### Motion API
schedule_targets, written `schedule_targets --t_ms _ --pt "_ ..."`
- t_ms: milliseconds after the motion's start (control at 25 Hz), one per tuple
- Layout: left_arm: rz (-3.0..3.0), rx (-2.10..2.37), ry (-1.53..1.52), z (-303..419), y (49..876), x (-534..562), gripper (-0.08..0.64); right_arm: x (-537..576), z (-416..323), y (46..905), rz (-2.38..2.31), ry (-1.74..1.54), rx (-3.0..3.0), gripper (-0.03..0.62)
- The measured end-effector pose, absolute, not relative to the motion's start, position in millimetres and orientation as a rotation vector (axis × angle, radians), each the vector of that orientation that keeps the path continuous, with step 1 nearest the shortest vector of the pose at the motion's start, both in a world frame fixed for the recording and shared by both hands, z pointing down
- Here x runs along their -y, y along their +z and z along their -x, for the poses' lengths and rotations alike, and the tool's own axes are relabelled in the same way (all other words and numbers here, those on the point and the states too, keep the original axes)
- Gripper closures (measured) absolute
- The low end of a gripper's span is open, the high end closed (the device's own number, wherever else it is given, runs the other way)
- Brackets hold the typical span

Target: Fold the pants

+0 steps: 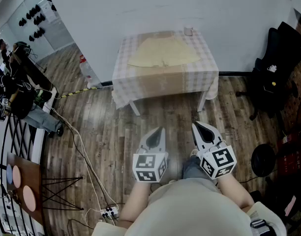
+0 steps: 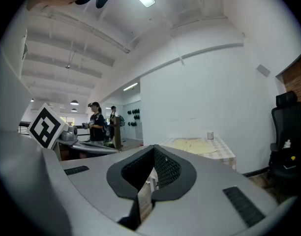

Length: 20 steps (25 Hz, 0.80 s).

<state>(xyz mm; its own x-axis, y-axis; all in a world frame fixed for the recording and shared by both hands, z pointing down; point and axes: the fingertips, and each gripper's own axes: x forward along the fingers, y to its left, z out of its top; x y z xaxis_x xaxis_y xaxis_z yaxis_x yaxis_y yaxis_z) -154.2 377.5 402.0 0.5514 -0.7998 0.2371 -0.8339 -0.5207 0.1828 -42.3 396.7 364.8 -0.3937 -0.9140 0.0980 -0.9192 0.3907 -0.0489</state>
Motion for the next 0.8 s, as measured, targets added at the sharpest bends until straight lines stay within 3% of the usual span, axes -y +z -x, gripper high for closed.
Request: schedule_targets --t_ms 800 --pt "-2.511 1.346 0.175 165 408 -388 0.555 -410 59 361 -1.676 0.084 2.6 0.592"
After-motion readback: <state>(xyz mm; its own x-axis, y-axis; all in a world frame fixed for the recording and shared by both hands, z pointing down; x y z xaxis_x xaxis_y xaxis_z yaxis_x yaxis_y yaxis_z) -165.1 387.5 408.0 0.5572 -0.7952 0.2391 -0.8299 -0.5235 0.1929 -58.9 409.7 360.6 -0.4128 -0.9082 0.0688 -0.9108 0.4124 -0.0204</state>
